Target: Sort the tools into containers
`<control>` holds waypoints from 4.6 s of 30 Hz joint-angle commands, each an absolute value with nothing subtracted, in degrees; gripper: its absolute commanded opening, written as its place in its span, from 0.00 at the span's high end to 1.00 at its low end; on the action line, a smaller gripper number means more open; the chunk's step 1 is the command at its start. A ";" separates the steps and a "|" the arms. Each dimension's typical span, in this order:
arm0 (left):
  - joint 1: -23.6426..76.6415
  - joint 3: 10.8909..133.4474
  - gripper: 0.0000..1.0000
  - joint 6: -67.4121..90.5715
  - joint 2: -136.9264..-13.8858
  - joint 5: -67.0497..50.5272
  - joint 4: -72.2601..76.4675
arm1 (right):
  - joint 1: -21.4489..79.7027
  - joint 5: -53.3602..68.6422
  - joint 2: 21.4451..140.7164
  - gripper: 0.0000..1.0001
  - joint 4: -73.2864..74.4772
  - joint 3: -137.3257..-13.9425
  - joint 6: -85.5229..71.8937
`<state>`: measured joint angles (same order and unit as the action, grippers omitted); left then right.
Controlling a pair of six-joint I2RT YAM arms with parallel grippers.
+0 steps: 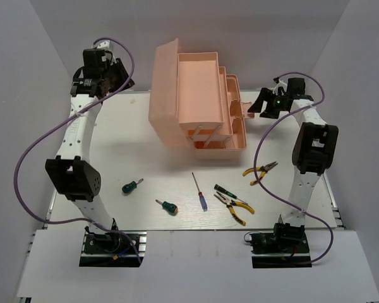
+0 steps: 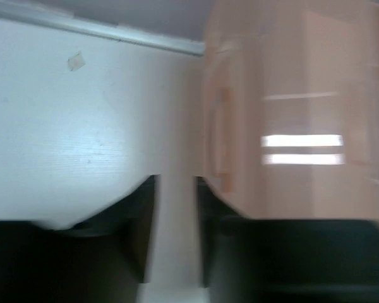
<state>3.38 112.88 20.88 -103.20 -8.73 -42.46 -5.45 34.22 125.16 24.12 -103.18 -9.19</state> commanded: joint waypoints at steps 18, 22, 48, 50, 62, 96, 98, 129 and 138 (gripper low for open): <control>10.88 81.50 0.97 15.21 -74.80 -23.29 -43.32 | -8.44 37.78 93.17 0.72 50.95 -68.82 76.88; 15.64 76.21 0.66 14.59 -71.30 -22.24 -43.86 | -5.90 39.82 94.04 0.43 50.19 -67.06 81.57; 31.10 57.48 0.44 24.43 -66.70 -19.34 -35.34 | 1.85 26.01 99.23 1.00 35.94 -53.18 86.13; 32.60 57.48 0.45 24.43 -69.50 -18.81 -33.58 | 0.62 26.80 96.61 1.00 39.00 -53.26 87.10; 42.71 61.96 0.43 23.29 -84.63 -18.90 -25.67 | -4.84 54.35 85.34 1.00 77.95 -79.70 91.42; 56.87 67.14 0.47 18.19 -94.13 -11.88 -18.45 | 5.19 55.71 107.08 0.51 -4.41 -89.75 -16.10; 56.87 67.15 0.72 18.19 -94.13 -9.33 -21.34 | 3.62 61.57 102.94 0.72 -0.20 -88.42 -11.63; 55.72 55.37 0.34 35.95 -77.09 9.23 -35.32 | 13.71 27.78 68.55 0.54 34.01 -26.72 57.84; 56.25 54.23 0.34 39.45 -73.48 12.04 -40.34 | 17.40 15.49 65.66 0.58 32.87 -23.65 57.65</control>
